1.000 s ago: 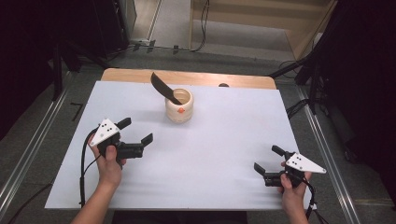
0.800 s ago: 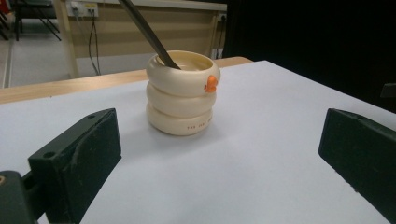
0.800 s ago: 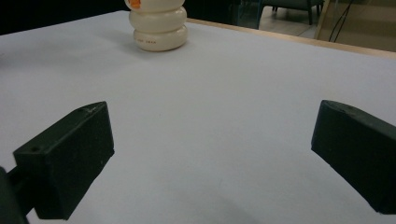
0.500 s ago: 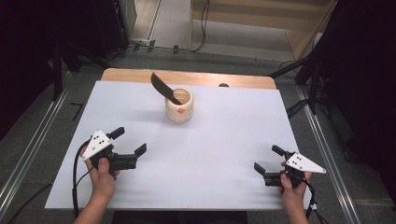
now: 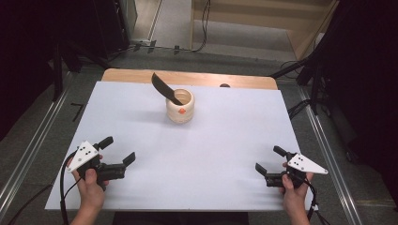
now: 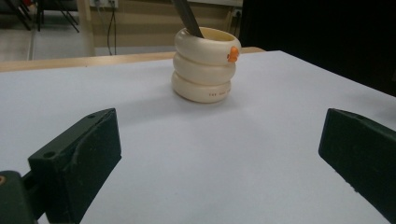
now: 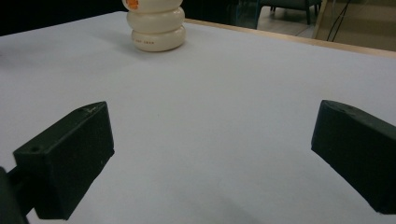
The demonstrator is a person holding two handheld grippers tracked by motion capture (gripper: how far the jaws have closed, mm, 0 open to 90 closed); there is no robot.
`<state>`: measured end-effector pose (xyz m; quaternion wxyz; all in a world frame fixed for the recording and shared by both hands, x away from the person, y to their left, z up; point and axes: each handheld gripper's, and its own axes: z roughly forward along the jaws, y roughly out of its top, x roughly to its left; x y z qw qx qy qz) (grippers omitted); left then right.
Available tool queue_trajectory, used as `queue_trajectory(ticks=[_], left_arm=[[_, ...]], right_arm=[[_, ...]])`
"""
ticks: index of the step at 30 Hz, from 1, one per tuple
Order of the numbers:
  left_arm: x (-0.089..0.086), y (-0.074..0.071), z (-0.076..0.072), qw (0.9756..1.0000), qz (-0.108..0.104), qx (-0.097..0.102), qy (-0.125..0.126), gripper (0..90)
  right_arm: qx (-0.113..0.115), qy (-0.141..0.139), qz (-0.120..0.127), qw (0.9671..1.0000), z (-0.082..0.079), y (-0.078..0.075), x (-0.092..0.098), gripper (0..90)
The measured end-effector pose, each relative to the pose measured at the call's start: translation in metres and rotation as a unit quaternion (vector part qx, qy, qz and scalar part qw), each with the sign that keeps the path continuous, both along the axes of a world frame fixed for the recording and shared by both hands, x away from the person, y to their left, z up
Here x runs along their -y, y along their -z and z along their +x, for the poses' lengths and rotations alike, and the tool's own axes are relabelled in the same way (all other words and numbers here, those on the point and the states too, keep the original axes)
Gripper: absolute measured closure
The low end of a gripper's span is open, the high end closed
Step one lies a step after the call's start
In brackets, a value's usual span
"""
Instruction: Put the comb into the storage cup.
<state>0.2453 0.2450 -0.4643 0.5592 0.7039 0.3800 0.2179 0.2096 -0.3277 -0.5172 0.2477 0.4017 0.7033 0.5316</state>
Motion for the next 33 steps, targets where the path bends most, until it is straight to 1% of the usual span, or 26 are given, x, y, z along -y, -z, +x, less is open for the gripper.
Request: queue_trajectory(ticks=[1, 5, 9, 11, 12, 14, 15, 16, 18, 19, 20, 23, 24, 25, 27, 29, 31, 32, 33], left_arm=[[0.0, 0.0, 0.0, 1.0, 0.0, 0.0, 0.0, 0.0], [-0.009, 0.003, -0.007, 1.0, 0.008, -0.002, -0.004, 0.0], [-0.015, 0.005, -0.01, 0.9999, 0.007, -0.004, -0.007, 0.0], [-0.021, 0.007, -0.015, 0.9998, 0.016, -0.002, -0.006, 0.0], [-0.021, 0.007, -0.015, 0.9998, 0.016, -0.002, -0.006, 0.0], [-0.025, 0.008, -0.019, 0.9995, 0.028, 0.001, -0.011, 0.0], [-0.025, 0.008, -0.019, 0.9995, 0.028, 0.001, -0.011, 0.0], [-0.029, 0.01, -0.022, 0.9994, 0.031, 0.002, -0.017, 0.0], [-0.031, 0.011, -0.023, 0.9993, 0.03, -0.002, -0.021, 0.0], [-0.036, 0.013, -0.025, 0.9994, 0.024, -0.008, -0.026, 0.0], [-0.038, 0.014, -0.026, 0.9993, 0.024, -0.01, -0.027, 0.0], [-0.042, 0.017, -0.027, 0.9984, 0.043, -0.012, -0.033, 0.0], [-0.042, 0.017, -0.027, 0.9984, 0.043, -0.012, -0.033, 0.0], [-0.044, 0.017, -0.027, 0.9987, 0.036, -0.011, -0.035, 0.0], [-0.047, 0.016, -0.027, 0.9985, 0.039, -0.01, -0.036, 0.0], [-0.049, 0.016, -0.027, 0.9987, 0.038, -0.008, -0.034, 0.0], [-0.055, 0.018, -0.027, 0.9989, 0.027, -0.013, -0.035, 0.0], [-0.059, 0.019, -0.026, 0.9986, 0.029, -0.015, -0.042, 0.0], [-0.06, 0.02, -0.026, 0.9984, 0.033, -0.014, -0.044, 0.0]], right_arm=[[0.0, 0.0, -0.001, 1.0, 0.0, 0.0, 0.0, 0.0], [-0.001, 0.0, 0.001, 1.0, 0.0, 0.0, 0.0, 0.0], [-0.001, 0.001, 0.0, 1.0, 0.0, 0.0, 0.0, 0.0], [-0.001, 0.002, 0.0, 1.0, 0.0, 0.0, 0.0, 0.0], [0.0, 0.001, -0.001, 1.0, 0.0, 0.0, 0.0, 0.0], [0.001, 0.0, -0.001, 1.0, 0.0, 0.0, 0.0, 0.0], [0.001, -0.001, -0.001, 1.0, 0.0, 0.0, 0.0, 0.0], [0.001, -0.001, -0.002, 1.0, 0.0, 0.0, 0.0, 0.0], [0.0, -0.001, -0.001, 1.0, 0.0, 0.0, 0.0, 0.0], [0.002, -0.001, 0.0, 1.0, 0.0, 0.0, 0.0, 0.0], [0.002, -0.001, 0.0, 1.0, 0.001, 0.0, 0.0, 0.0], [0.002, 0.0, 0.004, 1.0, 0.001, 0.001, 0.001, 0.0], [0.003, 0.002, 0.004, 1.0, 0.002, 0.001, 0.001, 0.0], [0.001, 0.004, 0.006, 1.0, 0.002, 0.001, 0.001, 0.0], [0.0, 0.004, 0.005, 1.0, 0.002, 0.001, 0.001, 0.0], [0.001, 0.003, 0.004, 1.0, 0.002, 0.001, 0.001, 0.0], [0.002, 0.002, 0.004, 1.0, 0.001, 0.001, 0.001, 0.0], [0.0, 0.002, 0.004, 1.0, 0.001, 0.001, 0.001, 0.0], [0.0, 0.002, 0.004, 1.0, 0.001, 0.001, 0.001, 0.0]])
